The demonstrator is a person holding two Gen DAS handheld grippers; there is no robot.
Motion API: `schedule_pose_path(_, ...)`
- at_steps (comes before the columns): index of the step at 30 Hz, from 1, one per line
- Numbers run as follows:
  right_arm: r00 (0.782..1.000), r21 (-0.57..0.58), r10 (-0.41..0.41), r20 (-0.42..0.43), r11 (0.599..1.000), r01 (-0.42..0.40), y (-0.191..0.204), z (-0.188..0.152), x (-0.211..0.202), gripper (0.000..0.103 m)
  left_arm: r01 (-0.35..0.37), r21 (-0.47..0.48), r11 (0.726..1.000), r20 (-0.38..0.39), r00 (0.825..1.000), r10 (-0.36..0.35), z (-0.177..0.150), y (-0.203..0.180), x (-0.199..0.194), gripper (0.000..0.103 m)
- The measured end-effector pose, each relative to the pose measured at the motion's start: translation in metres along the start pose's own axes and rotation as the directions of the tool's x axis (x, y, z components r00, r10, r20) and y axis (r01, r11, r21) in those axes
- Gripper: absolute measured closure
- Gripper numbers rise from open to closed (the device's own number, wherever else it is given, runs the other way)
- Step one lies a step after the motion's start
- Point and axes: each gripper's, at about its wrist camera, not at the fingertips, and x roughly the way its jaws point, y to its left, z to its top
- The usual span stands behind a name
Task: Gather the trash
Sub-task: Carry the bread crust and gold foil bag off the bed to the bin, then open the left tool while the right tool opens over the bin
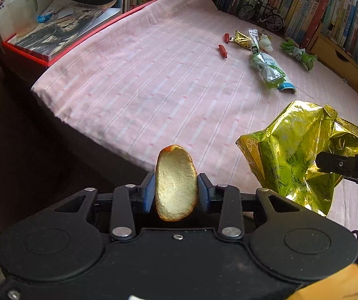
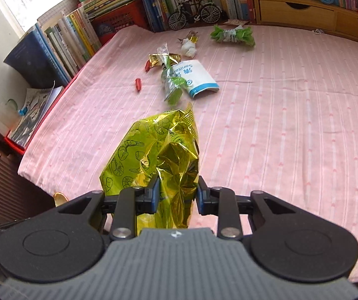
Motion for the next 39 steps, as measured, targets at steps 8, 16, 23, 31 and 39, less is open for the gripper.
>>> schedule_pose_path(8,0.998,-0.036,0.008,-0.066,0.999,-0.010,0.028,-0.060,-0.006,0.070,0.003,0.000,1.000,-0.063,0.998,-0.003,-0.051,0.039,-0.005,0.069)
schedule_pose_path(16,0.989,-0.099,-0.005,-0.148,0.995,-0.010,0.062,-0.113,0.009,0.070,0.017,0.034,0.999,-0.190,0.982,-0.010,-0.096,0.065,0.012,0.069)
schedule_pose_path(23,0.971,-0.149,-0.031,-0.236,0.989,-0.004,0.076,-0.141,0.044,0.070,0.031,0.063,0.998,-0.240,0.971,-0.015,-0.116,0.077,0.032,0.068)
schedule_pose_path(31,0.947,-0.194,-0.075,-0.311,0.981,0.014,0.081,-0.166,0.096,0.063,0.035,0.101,0.994,-0.285,0.959,-0.005,-0.126,0.083,0.064,0.066)
schedule_pose_path(39,0.944,-0.208,-0.085,-0.318,0.978,0.017,0.078,-0.169,0.114,0.041,0.040,0.108,0.993,-0.262,0.965,-0.011,-0.122,0.083,0.070,0.041)
